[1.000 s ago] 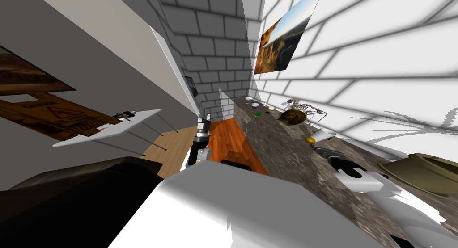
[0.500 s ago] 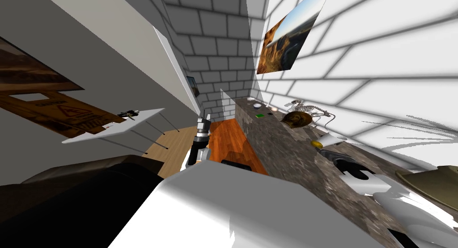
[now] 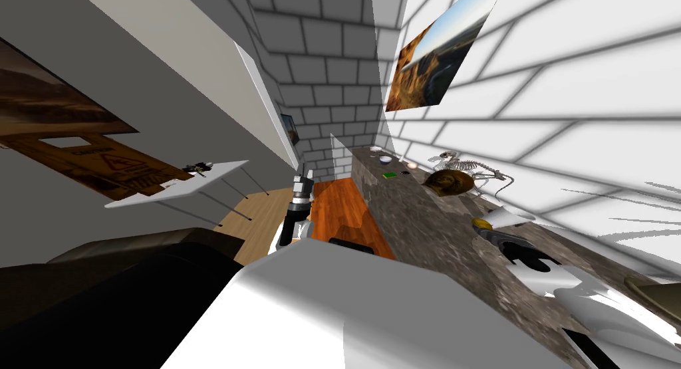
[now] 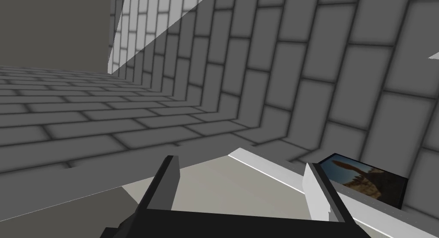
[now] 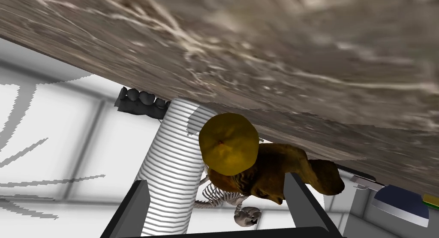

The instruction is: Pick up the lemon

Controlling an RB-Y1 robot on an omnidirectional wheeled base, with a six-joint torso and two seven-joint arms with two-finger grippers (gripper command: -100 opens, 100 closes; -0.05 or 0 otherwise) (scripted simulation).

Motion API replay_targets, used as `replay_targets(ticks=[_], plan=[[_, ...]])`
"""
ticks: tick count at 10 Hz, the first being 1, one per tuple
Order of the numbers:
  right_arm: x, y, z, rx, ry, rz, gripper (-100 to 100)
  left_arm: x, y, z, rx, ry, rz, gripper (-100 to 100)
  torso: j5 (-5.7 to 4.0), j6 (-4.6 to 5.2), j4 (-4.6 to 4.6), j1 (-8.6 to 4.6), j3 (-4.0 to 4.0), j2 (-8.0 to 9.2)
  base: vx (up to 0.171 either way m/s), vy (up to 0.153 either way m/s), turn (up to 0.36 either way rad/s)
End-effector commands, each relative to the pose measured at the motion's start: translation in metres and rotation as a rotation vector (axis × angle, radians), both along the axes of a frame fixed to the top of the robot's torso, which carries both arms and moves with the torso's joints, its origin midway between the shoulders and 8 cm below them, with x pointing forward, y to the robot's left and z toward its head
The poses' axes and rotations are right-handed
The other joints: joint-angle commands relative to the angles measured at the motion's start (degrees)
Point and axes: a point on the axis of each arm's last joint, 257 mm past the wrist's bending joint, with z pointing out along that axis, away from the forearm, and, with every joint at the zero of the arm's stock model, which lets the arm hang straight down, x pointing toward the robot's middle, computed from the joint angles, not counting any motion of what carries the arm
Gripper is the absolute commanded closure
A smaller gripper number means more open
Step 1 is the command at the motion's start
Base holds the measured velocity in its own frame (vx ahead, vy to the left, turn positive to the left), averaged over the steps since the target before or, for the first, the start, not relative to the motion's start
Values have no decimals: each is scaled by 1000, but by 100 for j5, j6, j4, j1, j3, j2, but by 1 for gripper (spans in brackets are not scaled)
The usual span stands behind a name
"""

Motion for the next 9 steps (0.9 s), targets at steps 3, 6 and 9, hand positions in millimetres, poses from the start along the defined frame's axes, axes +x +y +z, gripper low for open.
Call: replay_targets(ticks=[3,6,9], plan=[[-4,-1,-5,-3,15,-5,0,0,0,0,0,0,0,0,1,4,4,4,12,23,55,-24,20],[-31,-7,-21,15,50,-65,-100,0,0,0,0,0,0,0,-1,5,13,-6,34,60,-36,-54,163],[-46,-8,-27,24,62,-100,-100,0,0,0,0,0,0,0,1,6,13,2,34,59,-30,-40,96]])
